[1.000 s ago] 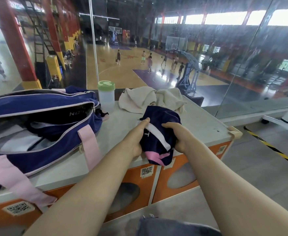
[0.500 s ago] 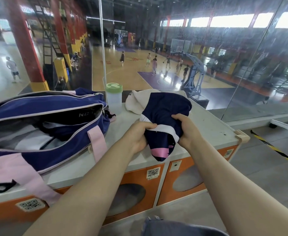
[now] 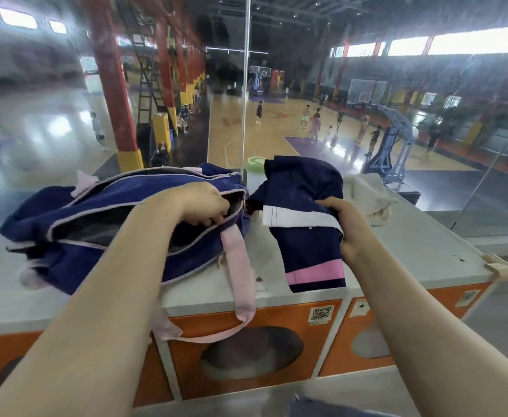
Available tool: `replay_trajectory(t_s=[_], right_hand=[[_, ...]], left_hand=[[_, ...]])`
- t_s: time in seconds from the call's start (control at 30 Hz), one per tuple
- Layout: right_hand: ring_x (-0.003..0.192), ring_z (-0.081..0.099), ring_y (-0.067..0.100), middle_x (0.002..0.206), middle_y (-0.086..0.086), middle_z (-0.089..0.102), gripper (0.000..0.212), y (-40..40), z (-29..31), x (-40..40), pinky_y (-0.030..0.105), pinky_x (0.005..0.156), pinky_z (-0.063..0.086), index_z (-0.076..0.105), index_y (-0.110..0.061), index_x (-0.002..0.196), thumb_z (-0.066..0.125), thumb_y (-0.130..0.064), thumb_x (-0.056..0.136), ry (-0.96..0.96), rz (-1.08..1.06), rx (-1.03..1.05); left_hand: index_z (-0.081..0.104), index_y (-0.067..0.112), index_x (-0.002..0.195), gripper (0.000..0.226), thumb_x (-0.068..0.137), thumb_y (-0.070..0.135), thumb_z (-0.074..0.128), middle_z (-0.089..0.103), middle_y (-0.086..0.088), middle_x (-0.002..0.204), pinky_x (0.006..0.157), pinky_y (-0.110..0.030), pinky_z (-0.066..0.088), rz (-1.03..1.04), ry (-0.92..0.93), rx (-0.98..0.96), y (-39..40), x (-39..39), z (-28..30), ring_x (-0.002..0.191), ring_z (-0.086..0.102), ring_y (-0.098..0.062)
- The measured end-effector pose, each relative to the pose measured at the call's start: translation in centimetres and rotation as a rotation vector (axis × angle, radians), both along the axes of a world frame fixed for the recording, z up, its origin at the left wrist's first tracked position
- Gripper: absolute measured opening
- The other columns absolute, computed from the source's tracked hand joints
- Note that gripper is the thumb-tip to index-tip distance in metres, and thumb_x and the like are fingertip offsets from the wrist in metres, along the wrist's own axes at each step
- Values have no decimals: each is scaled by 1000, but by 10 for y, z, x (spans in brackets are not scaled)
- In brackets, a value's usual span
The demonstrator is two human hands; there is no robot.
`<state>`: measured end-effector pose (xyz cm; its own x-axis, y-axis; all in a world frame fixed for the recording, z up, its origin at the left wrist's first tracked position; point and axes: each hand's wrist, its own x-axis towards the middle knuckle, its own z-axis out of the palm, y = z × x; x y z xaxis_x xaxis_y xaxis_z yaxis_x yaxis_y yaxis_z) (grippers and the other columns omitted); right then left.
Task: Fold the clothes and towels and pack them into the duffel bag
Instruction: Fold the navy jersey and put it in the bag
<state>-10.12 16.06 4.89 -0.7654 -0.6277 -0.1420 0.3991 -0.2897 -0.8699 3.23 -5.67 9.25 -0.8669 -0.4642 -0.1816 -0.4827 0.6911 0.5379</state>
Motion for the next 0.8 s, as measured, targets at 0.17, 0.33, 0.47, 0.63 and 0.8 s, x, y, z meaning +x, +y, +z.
replay_trajectory(t_s=[0.17, 0.33, 0.47, 0.63, 0.8], right_hand=[[66, 63, 22, 70, 7, 65, 17, -28, -2, 19, 32, 69, 50, 65, -8, 74, 52, -2, 84, -12, 98, -11], [54, 60, 16, 55, 1, 59, 33, -45, -4, 30, 27, 58, 48, 59, -11, 54, 49, -1, 83, -33, 127, -35], [58, 60, 17, 59, 2, 58, 19, -51, -6, 33, 27, 61, 49, 56, -10, 64, 51, -2, 81, -72, 133, -32], [49, 59, 15, 51, 1, 57, 32, -51, -6, 38, 21, 50, 50, 55, -11, 55, 48, -2, 84, -81, 136, -20], [49, 60, 16, 52, 2, 58, 26, -53, -5, 41, 23, 49, 50, 54, -11, 60, 47, -3, 84, -88, 145, 13]], left_hand=[[69, 13, 93, 25, 90, 29, 51, 72, -4, 95, 80, -32, 49, 113, -318, -81, -66, 46, 4, 84, 61, -23], [55, 33, 132, 73, 68, 67, 59, 53, 2, 135, 104, -41, 38, 199, -283, 38, -103, 73, -28, 119, 50, -22], [67, 31, 114, 52, 79, 68, 59, 70, 8, 116, 94, -29, 46, 252, 294, 599, -98, 64, -47, 112, 62, -14], [55, 19, 132, 66, 84, 65, 55, 64, 2, 127, 97, -28, 42, 335, 642, 1039, -92, 51, -58, 118, 57, -14], [58, 16, 129, 53, 93, 54, 48, 70, -4, 119, 101, -34, 45, 332, 950, 1302, -79, 32, -53, 113, 64, -21]])
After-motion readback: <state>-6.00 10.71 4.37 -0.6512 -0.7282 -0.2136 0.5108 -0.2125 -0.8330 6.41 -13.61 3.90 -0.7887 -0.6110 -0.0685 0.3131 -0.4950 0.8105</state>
